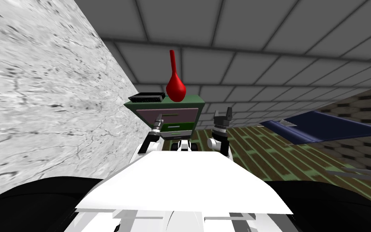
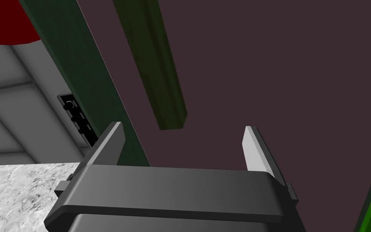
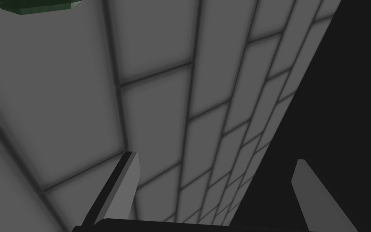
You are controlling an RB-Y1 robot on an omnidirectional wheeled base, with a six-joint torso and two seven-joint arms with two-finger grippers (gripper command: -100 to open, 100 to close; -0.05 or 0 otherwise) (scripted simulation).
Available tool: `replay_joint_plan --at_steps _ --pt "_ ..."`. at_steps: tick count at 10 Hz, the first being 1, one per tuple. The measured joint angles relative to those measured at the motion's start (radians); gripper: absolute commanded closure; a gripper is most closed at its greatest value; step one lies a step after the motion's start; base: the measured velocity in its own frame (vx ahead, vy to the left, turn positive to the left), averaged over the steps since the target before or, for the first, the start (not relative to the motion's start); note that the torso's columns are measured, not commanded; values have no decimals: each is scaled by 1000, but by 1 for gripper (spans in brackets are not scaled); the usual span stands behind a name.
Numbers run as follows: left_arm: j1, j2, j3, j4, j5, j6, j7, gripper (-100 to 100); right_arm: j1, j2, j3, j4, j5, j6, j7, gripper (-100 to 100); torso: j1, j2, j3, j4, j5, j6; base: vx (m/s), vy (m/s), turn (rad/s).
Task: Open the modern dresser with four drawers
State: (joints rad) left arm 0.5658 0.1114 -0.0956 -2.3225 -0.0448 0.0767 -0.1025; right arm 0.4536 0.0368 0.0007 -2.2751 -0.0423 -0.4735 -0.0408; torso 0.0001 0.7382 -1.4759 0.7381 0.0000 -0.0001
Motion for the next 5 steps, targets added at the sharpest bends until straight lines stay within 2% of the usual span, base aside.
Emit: replay_joint_plan --at_steps 2,4,5 --pt "1 -21 -10 -8 -6 42 2 -100 0 0 0 0 0 0 0 0 0 0 0 0 0 0 -12 -10 -27" --pt "8 -22 -11 -25 -7 56 1 -100 0 0 0 0 0 0 0 0 2 -5 -3 -1 0 0 66 16 -18" --pt "9 -22 -11 -28 -7 59 1 100 0 0 0 0 0 0 0 0 1 -2 -2 -1 0 0 7 2 2"
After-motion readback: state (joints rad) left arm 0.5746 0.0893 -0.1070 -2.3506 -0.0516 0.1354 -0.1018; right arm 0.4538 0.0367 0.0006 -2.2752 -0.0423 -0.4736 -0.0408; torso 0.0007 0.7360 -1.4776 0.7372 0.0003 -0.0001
